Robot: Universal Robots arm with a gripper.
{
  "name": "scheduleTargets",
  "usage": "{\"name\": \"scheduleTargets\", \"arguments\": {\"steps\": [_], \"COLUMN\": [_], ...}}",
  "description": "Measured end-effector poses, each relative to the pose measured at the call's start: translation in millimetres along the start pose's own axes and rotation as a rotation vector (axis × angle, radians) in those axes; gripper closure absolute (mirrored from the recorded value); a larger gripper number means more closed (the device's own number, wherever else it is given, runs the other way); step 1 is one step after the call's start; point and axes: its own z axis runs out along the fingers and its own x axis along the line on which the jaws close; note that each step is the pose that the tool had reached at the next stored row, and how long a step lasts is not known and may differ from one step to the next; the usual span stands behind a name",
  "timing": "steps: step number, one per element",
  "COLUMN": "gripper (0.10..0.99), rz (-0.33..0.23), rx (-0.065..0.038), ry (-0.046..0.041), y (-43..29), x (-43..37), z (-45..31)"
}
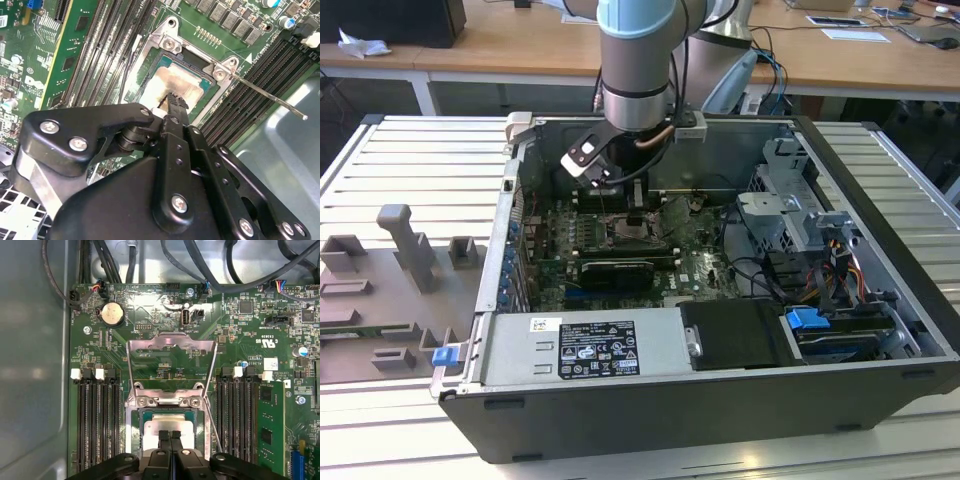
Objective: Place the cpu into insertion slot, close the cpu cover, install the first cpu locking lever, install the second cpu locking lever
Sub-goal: 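Close the cpu cover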
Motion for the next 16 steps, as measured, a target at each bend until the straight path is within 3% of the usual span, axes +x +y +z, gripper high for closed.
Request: {"name": "scheduleTargets", "arguments": {"steps": [7, 10, 14, 16], "gripper": [0.98, 0.98, 0.98, 0.98], "rz": [0.0, 0.0, 0.0, 0.0], "rx": [0.001, 0.001, 0.001, 0.001], "ry": [-0.0001, -0.0001, -0.001, -0.0016], "y": [4.5, 5.4, 7.4, 7.6], "x": [0.0, 0.1, 0.5, 0.5], "z": [-3.8, -18.1, -52.2, -56.7]}}
